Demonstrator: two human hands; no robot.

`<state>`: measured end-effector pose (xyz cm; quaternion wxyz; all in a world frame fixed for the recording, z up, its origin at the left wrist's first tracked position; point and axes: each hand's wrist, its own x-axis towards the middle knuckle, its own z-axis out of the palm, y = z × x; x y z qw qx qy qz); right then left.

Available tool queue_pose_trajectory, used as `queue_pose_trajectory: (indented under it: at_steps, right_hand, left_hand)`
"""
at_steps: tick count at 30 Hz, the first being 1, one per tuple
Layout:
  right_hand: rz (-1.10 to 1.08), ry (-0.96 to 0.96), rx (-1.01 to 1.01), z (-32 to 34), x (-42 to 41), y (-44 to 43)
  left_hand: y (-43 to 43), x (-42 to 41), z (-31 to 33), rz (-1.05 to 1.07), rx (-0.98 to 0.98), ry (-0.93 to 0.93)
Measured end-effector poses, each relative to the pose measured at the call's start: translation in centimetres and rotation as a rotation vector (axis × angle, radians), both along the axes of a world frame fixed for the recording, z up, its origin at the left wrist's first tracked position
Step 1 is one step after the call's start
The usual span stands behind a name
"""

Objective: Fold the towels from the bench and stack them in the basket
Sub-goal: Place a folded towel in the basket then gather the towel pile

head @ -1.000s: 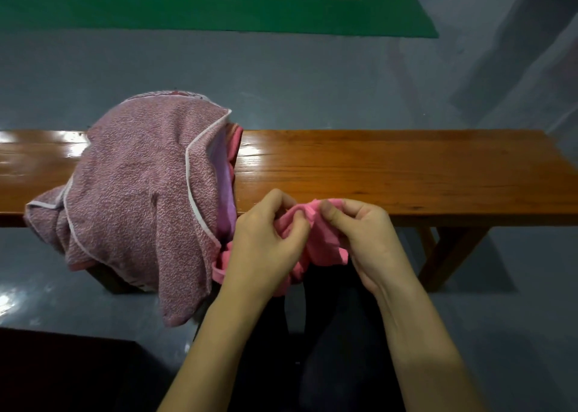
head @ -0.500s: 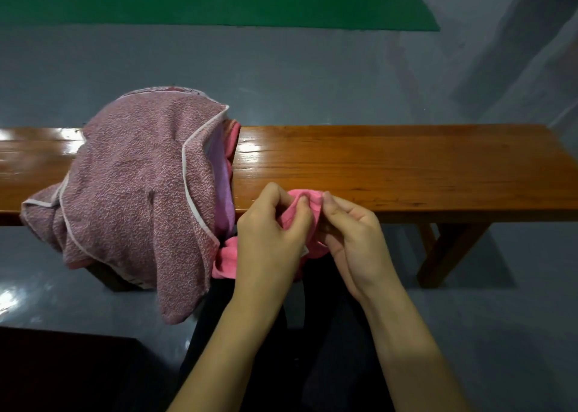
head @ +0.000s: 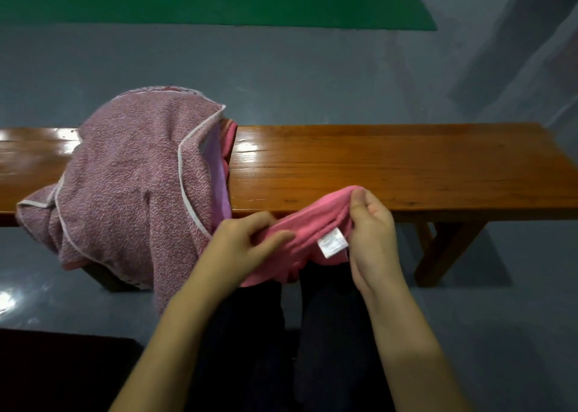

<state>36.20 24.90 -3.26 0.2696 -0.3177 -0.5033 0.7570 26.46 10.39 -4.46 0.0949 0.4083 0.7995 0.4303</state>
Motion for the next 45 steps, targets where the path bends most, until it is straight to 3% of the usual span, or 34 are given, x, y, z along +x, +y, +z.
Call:
queue_pose_trajectory:
  at_steps: [7, 9, 12, 15, 17, 21, 25, 33, 37, 41, 45]
  right_hand:
    - [-0.276, 0.03, -0.068, -1.6, 0.0, 1.6]
    - [-0.343, 0.04, -0.084, -1.7, 0.1, 2.1]
    - [-0.445, 0.054, -0.115, -2.1, 0.4, 3.2]
    - [-0.516, 0.048, -0.15, -2.9, 1.0, 4.4]
    - [-0.549, 0.014, -0.106, -3.8, 1.4, 4.8]
    - [-0.561, -0.066, -0.004, -5.6, 1.9, 4.8]
    - [-0.531, -0.09, 0.106, -5.9, 2.3, 4.9]
    - [-0.509, -0.11, 0.184, -5.3, 2.1, 5.7]
    - [-0.493, -0.106, 0.196, -5.3, 1.9, 5.6]
    - [-0.495, -0.103, 0.191, -5.4, 1.9, 5.9]
    - [-0.487, -0.069, 0.184, -4.0, 1.2, 6.5]
  left_hand:
    - [-5.3, -5.4, -2.0, 0.046, -0.172, 0.088]
    - [-5.7, -5.8, -2.3, 0.012, -0.164, -0.019]
    - [-5.3, -5.1, -2.0, -0.017, -0.002, -0.327]
    - [-4.5, -4.3, -1.5, -0.041, 0.138, -0.409]
    - [-4.3, -4.7, -1.0, -0.05, 0.055, -0.24]
    - [-5.3, -7.4, -0.2, -0.128, -0.282, 0.457]
    - [-5.7, -9.1, 1.3, -0.128, -0.372, 0.749]
    - [-5.7, -8.2, 3.3, -0.085, -0.341, 0.943]
    - [-5.3, -7.5, 3.5, 0.024, -0.411, 0.86]
    - [-5.0, -7.5, 3.3, 0.13, -0.288, 0.656]
    - [-4.1, -7.6, 4.0, 0.244, -0.264, 0.711]
